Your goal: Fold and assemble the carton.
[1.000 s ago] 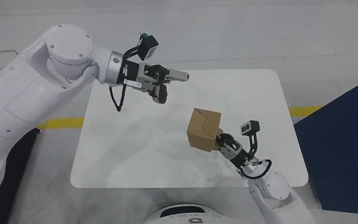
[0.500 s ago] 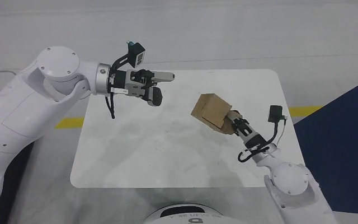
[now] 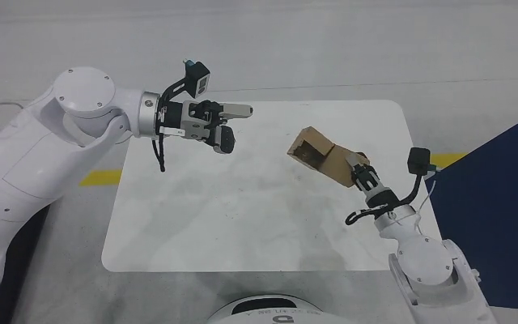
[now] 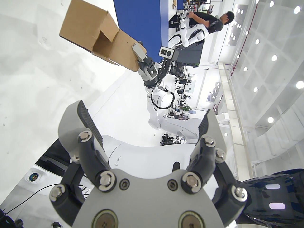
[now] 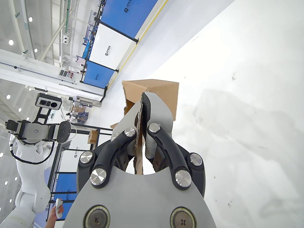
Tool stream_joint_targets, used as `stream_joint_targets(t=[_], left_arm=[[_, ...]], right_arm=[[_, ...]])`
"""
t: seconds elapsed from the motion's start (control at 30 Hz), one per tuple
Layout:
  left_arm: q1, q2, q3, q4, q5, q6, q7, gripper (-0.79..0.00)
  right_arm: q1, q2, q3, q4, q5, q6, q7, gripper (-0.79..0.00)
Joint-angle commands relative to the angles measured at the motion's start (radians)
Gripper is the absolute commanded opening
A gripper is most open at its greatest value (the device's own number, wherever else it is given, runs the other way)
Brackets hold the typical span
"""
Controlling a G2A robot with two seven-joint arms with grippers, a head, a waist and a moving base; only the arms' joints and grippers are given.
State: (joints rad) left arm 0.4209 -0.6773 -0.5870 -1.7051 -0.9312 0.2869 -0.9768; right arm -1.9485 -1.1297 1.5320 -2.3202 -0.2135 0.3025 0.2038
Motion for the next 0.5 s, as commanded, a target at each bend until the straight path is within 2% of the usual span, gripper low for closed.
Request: stream_joint_targets(t=[0.0,0.23,0.33,0.4,0.43,0.47], left_arm=[[0.000,0.000,0.000,0.000,0.000,0.000,0.000,0.000],[0.000,0.000,0.000,0.000,0.000,0.000,0.000,0.000],[0.000,0.000,0.000,0.000,0.000,0.000,0.000,0.000],[0.000,0.000,0.000,0.000,0.000,0.000,0.000,0.000],[0.000,0.000,0.000,0.000,0.000,0.000,0.000,0.000],[0.000,0.000,0.000,0.000,0.000,0.000,0.000,0.000]], right_arm=[[0.001,0.003,-0.019,0.000,-0.044,-0.004,0.059,-0.785],[0.053,0.017,-0.045,0.073,-0.054,0.050,0.344,-0.785],[0.081,0.019,-0.050,0.087,-0.074,0.088,0.376,-0.782],[0.096,0.020,-0.045,0.085,-0.074,0.094,0.385,-0.505],[0.102,0.021,-0.040,0.082,-0.077,0.095,0.388,-0.302],[0.108,0.022,-0.035,0.080,-0.082,0.095,0.393,0.000]])
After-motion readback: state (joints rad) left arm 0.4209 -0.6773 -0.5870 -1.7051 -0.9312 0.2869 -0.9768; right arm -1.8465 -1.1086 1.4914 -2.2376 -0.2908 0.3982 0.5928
